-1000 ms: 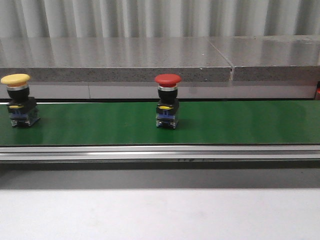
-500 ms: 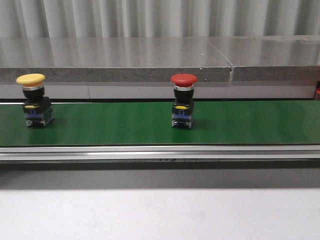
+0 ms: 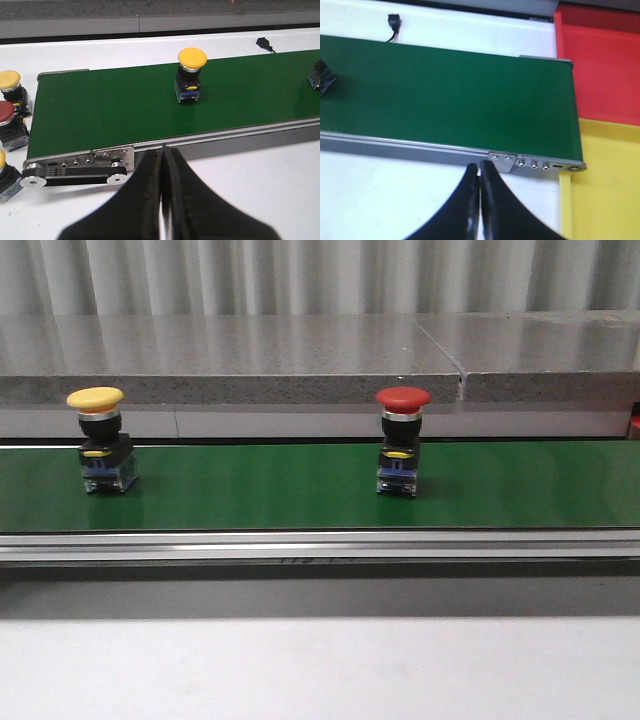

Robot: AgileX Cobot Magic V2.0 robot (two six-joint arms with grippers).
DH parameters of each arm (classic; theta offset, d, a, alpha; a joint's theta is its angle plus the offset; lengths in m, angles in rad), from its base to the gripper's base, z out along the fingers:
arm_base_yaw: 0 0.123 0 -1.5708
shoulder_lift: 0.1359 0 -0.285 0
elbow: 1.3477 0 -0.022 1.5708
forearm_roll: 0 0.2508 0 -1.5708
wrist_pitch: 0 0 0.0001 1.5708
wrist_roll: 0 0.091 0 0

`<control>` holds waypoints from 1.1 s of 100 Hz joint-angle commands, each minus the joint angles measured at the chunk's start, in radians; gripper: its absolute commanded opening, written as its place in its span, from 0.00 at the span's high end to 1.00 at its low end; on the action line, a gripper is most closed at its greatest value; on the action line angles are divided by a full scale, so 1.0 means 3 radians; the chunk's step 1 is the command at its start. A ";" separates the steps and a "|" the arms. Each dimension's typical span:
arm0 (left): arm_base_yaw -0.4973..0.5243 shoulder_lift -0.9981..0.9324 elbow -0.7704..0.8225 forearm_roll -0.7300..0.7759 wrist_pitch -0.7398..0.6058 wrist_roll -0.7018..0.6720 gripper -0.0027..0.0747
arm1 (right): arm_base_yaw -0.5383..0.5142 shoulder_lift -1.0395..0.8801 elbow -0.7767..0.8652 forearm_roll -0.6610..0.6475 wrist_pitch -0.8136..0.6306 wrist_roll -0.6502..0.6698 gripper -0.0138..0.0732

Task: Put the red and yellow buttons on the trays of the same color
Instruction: 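Move the right gripper above the belt toward the arriving red button, then grasp the red button off the belt with the right gripper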

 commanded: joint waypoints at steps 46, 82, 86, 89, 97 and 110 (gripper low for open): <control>-0.0026 0.0033 -0.0086 -0.0033 -0.0261 -0.0019 0.99 | 0.0638 0.1614 -0.1498 0.0265 0.0577 -0.0045 0.19; -0.0026 0.0033 -0.0086 -0.0033 -0.0261 -0.0019 0.99 | 0.0940 0.2575 -0.2402 0.0455 0.1167 -0.0042 0.19; -0.0026 0.0033 -0.0086 -0.0033 -0.0261 -0.0019 0.99 | 0.0952 0.2657 -0.2490 0.0484 0.1203 0.0000 0.19; -0.0026 0.0033 -0.0086 -0.0033 -0.0261 -0.0019 0.99 | 0.0952 0.2713 -0.2551 0.0500 0.1231 0.0033 0.19; -0.0026 0.0033 -0.0086 -0.0033 -0.0261 -0.0019 0.99 | 0.0952 0.2877 -0.2704 0.0512 0.1295 0.0132 0.19; -0.0026 0.0033 -0.0086 -0.0033 -0.0261 -0.0019 0.99 | 0.0952 0.3110 -0.2921 0.0512 0.1377 0.0326 0.19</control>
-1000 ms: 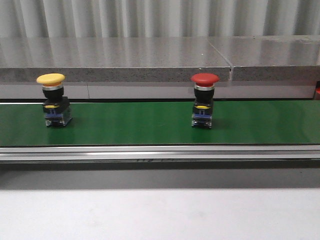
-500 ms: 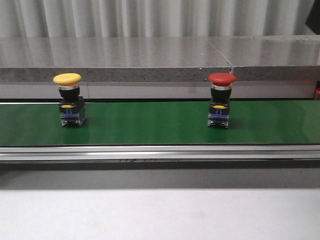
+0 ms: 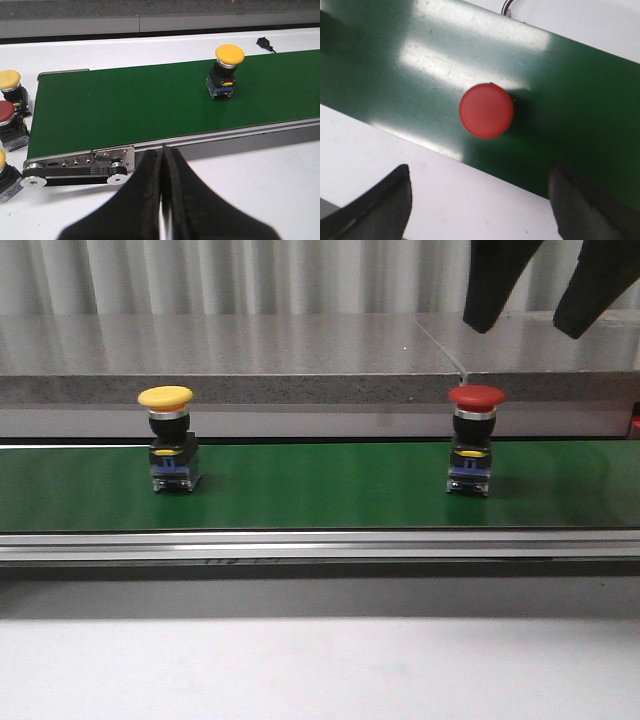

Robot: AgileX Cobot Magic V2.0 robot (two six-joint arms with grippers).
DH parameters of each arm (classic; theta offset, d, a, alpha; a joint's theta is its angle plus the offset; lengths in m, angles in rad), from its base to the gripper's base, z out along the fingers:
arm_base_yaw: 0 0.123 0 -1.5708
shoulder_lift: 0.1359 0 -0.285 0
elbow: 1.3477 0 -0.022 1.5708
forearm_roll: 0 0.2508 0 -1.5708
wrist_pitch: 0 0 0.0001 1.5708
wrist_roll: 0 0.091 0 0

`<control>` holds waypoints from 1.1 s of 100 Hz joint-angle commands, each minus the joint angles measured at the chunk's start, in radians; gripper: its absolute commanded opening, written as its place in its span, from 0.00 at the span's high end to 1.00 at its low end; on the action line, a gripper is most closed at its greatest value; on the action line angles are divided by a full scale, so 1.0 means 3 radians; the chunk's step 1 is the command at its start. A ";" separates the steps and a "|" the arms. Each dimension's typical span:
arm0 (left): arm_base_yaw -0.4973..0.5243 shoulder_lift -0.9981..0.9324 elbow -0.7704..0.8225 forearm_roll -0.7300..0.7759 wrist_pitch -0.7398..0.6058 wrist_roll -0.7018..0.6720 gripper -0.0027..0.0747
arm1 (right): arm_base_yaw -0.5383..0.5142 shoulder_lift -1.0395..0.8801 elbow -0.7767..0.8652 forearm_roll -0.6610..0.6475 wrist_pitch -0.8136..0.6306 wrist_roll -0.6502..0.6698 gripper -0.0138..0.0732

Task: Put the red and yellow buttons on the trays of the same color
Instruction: 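Grasp the red button off the belt with the right gripper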

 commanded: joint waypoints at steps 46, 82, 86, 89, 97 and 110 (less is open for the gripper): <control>-0.0026 0.0033 -0.0086 -0.0033 -0.0261 -0.0019 0.99 | -0.0187 0.0609 -0.0341 -0.0275 0.0086 0.0682 0.20; -0.0026 0.0033 -0.0086 -0.0033 -0.0261 -0.0019 0.99 | -0.0205 0.0610 -0.0341 -0.0272 0.0083 0.0682 0.61; -0.0026 0.0033 -0.0086 -0.0033 -0.0261 -0.0019 0.99 | -0.0205 0.0593 -0.0341 -0.0272 0.0090 0.0682 0.62; -0.0026 0.0033 -0.0086 -0.0033 -0.0261 -0.0019 0.99 | -0.0205 0.0581 -0.0341 -0.0277 0.0091 0.0682 0.62; -0.0026 0.0033 -0.0086 -0.0033 -0.0261 -0.0019 0.99 | -0.0205 0.0522 -0.0341 -0.0330 0.0100 0.0679 0.62; -0.0026 0.0033 -0.0080 -0.0033 -0.0261 -0.0019 0.99 | -0.0205 0.0396 -0.0341 -0.0652 0.0122 0.0679 0.62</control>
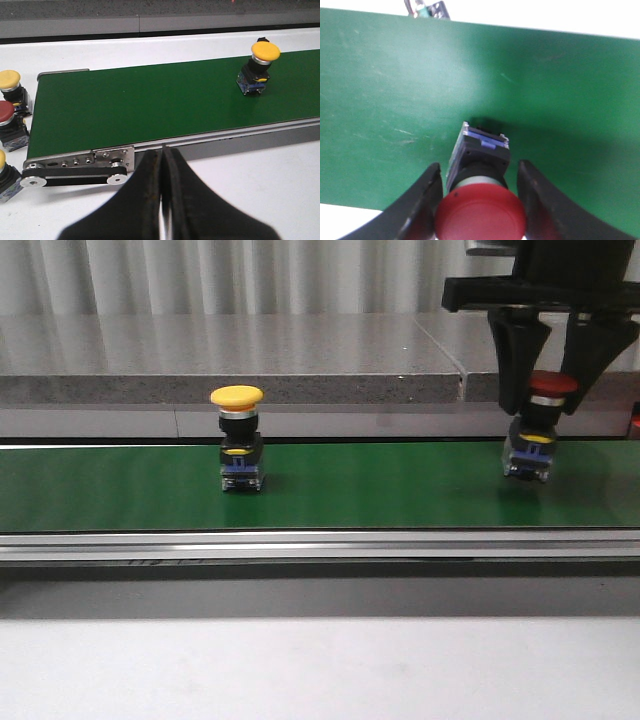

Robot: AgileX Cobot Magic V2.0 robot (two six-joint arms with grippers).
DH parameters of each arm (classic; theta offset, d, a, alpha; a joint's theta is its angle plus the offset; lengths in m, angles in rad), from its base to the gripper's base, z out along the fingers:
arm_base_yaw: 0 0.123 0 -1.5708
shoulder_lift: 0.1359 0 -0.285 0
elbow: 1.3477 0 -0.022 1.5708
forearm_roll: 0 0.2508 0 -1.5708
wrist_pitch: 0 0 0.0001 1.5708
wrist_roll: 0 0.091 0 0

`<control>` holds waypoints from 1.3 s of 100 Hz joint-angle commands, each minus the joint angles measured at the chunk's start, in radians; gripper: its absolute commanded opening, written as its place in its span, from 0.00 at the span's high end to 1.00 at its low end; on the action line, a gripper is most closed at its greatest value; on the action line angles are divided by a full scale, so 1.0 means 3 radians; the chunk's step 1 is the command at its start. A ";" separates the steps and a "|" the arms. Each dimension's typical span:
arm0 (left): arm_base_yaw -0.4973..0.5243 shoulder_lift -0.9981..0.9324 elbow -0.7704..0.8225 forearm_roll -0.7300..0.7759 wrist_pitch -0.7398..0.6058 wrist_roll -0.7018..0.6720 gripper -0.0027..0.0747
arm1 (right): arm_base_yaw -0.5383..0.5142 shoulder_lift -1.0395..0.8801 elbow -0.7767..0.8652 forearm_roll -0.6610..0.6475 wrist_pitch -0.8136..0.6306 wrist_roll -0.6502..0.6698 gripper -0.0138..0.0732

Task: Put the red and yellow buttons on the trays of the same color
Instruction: 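Grasp the red button off the belt with the right gripper, then carry the red button into the red tray and open the right gripper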

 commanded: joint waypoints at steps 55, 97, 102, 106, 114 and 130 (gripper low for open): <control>-0.0026 0.0033 -0.0073 -0.0033 -0.0261 -0.0019 0.99 | -0.1059 -0.0452 -0.0098 -0.0455 0.0141 -0.0332 0.62; -0.0026 0.0033 -0.0073 -0.0033 -0.0261 -0.0019 0.99 | -0.1996 -0.0352 -0.0098 -0.0040 -0.0206 -0.0897 0.62; -0.0026 0.0033 -0.0073 -0.0033 -0.0261 -0.0019 0.99 | -0.2062 -0.0304 -0.0109 -0.0040 -0.0287 -0.0897 0.62; -0.0026 0.0033 -0.0073 -0.0033 -0.0261 -0.0019 0.99 | -0.2107 -0.0245 -0.0136 -0.0040 -0.0308 -0.0897 0.62; -0.0026 0.0033 -0.0073 -0.0033 -0.0261 -0.0019 0.99 | -0.2161 -0.0097 -0.0283 -0.0040 -0.0271 -0.0893 0.62; -0.0026 0.0033 -0.0073 -0.0033 -0.0261 -0.0019 0.99 | -0.2195 0.0270 -0.0719 -0.0040 -0.0165 -0.0893 0.62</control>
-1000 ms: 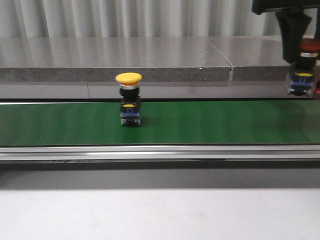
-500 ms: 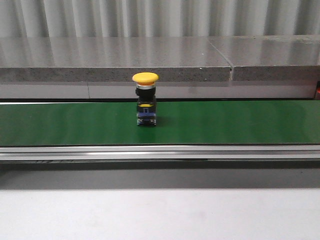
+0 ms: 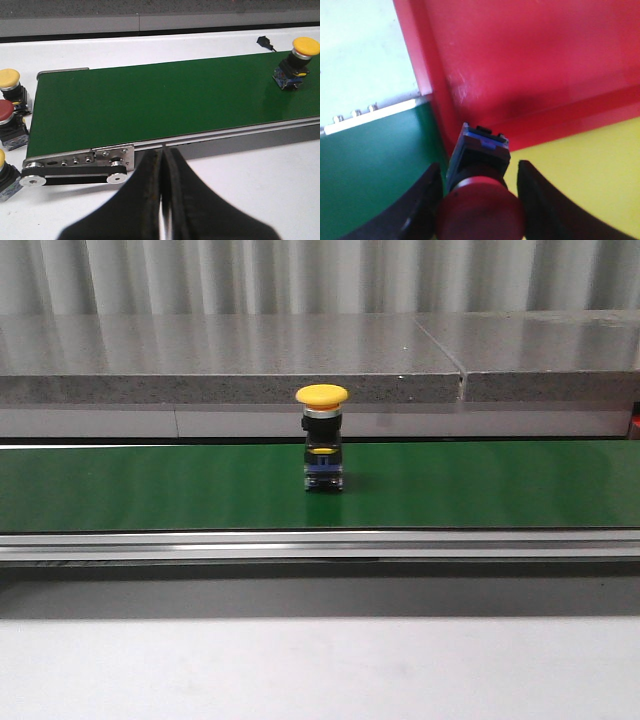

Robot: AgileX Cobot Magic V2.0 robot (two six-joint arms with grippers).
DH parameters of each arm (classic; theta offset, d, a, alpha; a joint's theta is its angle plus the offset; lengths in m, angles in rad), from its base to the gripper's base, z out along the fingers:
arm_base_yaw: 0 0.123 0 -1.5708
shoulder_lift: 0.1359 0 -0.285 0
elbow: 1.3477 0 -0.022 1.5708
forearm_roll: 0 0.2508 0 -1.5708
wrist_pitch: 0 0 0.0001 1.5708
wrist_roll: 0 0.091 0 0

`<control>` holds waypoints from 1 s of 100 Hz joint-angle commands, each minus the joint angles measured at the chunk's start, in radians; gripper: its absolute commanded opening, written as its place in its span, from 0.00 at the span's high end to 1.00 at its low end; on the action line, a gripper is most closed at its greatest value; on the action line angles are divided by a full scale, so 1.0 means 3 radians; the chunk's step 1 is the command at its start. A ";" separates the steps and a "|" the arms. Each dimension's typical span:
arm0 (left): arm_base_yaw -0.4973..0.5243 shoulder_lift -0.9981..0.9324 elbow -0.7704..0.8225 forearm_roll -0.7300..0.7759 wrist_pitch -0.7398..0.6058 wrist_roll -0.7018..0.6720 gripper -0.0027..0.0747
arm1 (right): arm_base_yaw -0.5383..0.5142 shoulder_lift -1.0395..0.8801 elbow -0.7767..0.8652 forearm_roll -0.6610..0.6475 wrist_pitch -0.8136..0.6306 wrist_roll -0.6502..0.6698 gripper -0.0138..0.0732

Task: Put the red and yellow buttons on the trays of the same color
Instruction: 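Carry the red button into the red tray and open the right gripper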

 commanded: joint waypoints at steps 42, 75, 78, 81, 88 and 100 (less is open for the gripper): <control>-0.0026 0.0033 -0.0083 -0.0033 -0.0261 -0.0019 0.99 | -0.0023 0.0721 -0.0845 0.0074 0.0101 -0.0045 0.62; -0.0026 0.0033 -0.0083 -0.0033 -0.0261 -0.0019 0.99 | -0.0051 0.0812 -0.0845 0.0073 -0.0084 -0.0025 0.61; -0.0026 0.0033 -0.0083 -0.0033 -0.0261 -0.0019 0.99 | -0.0055 0.0812 -0.0845 0.0073 -0.0106 -0.0025 0.61; -0.0026 0.0033 -0.0083 -0.0033 -0.0261 -0.0019 0.99 | -0.0058 0.0812 -0.0845 0.0073 -0.0128 -0.0025 0.62; -0.0026 0.0033 -0.0083 -0.0033 -0.0261 -0.0019 0.99 | -0.0062 0.0816 -0.0845 0.0073 -0.0165 -0.0025 0.62; -0.0026 0.0033 -0.0083 -0.0033 -0.0261 -0.0019 0.99 | -0.0062 0.0816 -0.0845 0.0080 -0.0252 -0.0025 0.60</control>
